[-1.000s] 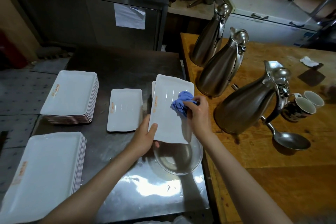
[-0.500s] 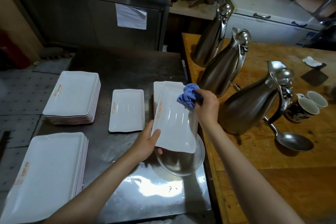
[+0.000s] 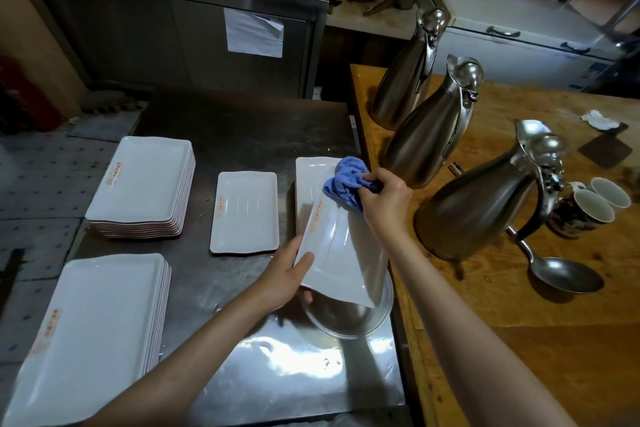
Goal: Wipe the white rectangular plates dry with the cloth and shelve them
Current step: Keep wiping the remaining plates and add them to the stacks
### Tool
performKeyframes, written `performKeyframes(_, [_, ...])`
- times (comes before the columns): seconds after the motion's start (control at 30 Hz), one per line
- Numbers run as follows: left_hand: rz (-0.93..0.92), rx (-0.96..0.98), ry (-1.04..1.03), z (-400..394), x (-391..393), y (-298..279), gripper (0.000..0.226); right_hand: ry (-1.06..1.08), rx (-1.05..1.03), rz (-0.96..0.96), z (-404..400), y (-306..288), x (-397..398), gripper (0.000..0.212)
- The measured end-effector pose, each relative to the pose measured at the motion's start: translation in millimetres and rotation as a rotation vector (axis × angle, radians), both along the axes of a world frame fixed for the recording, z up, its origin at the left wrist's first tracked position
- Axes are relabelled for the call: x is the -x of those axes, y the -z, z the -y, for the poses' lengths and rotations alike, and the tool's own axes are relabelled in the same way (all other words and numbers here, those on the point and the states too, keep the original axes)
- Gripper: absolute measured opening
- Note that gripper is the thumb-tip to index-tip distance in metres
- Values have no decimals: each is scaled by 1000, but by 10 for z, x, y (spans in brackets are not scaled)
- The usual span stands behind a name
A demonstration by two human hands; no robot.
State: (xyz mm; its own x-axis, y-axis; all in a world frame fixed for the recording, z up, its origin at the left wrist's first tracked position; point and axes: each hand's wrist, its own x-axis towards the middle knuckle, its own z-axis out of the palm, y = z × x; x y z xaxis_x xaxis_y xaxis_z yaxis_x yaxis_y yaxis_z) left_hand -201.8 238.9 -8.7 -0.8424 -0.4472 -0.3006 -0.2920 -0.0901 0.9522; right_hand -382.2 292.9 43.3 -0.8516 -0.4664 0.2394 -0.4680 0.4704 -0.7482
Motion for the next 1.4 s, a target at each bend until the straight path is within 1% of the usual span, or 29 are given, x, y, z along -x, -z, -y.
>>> performKeyframes(0.13, [8, -10, -13, -15, -3, -36, 34, -49, -32, 34, 33, 12, -16, 13])
performKeyframes(0.23, [5, -40, -30, -27, -11, -47, 32, -68, -46, 26, 28, 43, -28, 11])
performKeyframes(0.37, [28, -10, -42, -29, -14, -45, 31, -115, -59, 21, 7, 83, -102, 9])
performKeyframes(0.57, [-15, -104, -92, -22, 21, -37, 25, -206, -79, 37, -87, 138, -272, 7])
performKeyframes(0.7, [-22, -130, -107, -18, 25, -37, 28, -251, -117, 35, -149, 167, -375, 4])
performKeyframes(0.8, [-28, -156, -131, -12, 31, -46, 30, -273, -113, 24, -182, 255, -415, 6])
performKeyframes(0.97, [-54, -61, -163, -8, 70, -75, 29, -335, -131, 10, -243, 328, -506, 10])
performKeyframes(1.1, [-55, -102, -178, 21, 76, -32, 25, -410, -155, 2, -302, 319, -553, 14])
performKeyframes(1.17, [-52, -78, -199, 28, 82, -16, 25, -442, -182, 12, -321, 300, -572, 16])
performKeyframes(1.33, [-62, -89, -252, 55, 68, 23, 20, -525, -235, 4, -388, 266, -562, 20])
performKeyframes(1.4, [-55, -58, -262, 72, 53, 29, 20, -556, -269, -13, -425, 269, -534, 22])
